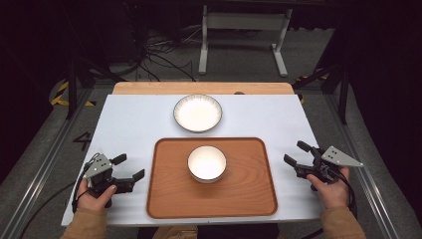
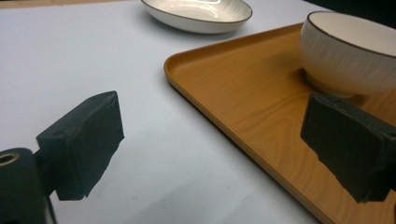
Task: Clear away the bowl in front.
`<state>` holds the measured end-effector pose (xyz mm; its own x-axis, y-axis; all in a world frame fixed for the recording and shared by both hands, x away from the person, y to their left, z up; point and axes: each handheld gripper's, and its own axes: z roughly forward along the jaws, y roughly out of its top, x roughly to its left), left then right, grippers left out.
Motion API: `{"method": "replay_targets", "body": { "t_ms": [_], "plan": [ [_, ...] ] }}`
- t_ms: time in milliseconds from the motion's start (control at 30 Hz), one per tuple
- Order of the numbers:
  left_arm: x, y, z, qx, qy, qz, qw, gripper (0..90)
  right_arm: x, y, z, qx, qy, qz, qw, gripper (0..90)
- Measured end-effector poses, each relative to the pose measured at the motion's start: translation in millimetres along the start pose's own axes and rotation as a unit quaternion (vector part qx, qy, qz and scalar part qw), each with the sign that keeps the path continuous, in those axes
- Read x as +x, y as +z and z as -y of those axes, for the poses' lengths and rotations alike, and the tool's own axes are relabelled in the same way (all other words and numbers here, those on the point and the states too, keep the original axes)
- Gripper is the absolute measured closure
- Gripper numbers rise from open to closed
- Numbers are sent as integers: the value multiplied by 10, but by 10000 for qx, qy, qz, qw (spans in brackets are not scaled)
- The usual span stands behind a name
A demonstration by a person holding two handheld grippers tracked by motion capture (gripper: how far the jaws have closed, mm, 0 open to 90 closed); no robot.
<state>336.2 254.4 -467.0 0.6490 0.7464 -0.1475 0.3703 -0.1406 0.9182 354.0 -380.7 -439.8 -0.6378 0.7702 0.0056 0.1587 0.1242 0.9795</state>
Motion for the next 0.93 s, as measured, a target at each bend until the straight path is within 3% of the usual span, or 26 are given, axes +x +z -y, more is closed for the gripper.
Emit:
{"method": "replay_targets", "body": {
  "t_ms": [933],
  "plan": [
    [6,2,-2,48,-5,6,10000,70,29,22,25,32,-15,-18,10000,220]
  ]
}}
